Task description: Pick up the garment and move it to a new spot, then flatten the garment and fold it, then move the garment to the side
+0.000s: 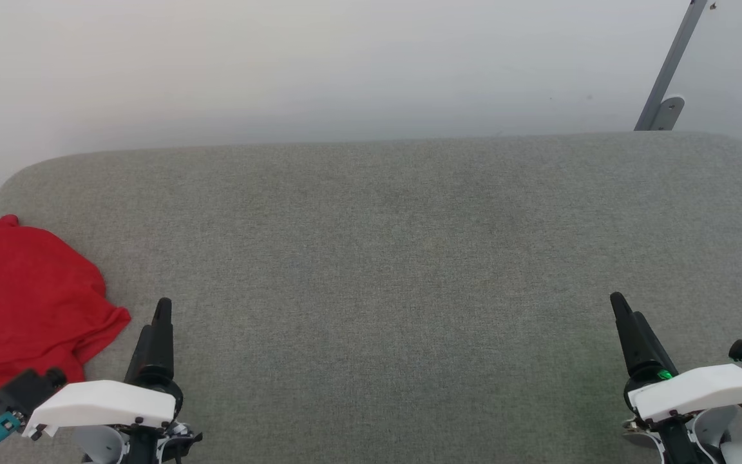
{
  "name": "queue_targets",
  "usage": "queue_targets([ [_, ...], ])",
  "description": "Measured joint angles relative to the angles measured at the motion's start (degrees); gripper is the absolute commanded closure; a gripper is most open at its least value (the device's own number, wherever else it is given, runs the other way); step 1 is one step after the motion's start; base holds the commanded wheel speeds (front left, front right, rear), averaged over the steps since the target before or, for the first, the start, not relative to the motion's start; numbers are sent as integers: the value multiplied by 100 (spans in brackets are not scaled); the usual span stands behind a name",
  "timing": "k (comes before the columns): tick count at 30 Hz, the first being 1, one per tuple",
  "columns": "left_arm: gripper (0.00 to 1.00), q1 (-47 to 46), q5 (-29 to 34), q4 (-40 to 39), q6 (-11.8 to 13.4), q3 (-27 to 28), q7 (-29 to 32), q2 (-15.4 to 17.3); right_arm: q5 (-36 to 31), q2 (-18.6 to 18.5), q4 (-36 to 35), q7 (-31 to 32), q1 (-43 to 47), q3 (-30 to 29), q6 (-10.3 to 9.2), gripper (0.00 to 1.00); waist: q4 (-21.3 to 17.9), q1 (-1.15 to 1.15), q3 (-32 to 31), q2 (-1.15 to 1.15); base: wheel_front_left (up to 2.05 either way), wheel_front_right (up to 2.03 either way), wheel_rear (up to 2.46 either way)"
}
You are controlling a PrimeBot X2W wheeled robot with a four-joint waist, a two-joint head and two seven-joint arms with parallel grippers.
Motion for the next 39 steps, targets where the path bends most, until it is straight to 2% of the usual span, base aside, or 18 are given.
queue_targets([
  [23,0,121,1611,-63,-235,35,-415,-98,-1318,-157,-99,-344,-40,37,0,0,-4,0,-18,0,0,0,0],
  [39,0,207,2431,-85,-311,51,-656,-127,-2037,-264,-148,-504,-40,102,0,0,-4,0,-42,0,0,0,0],
])
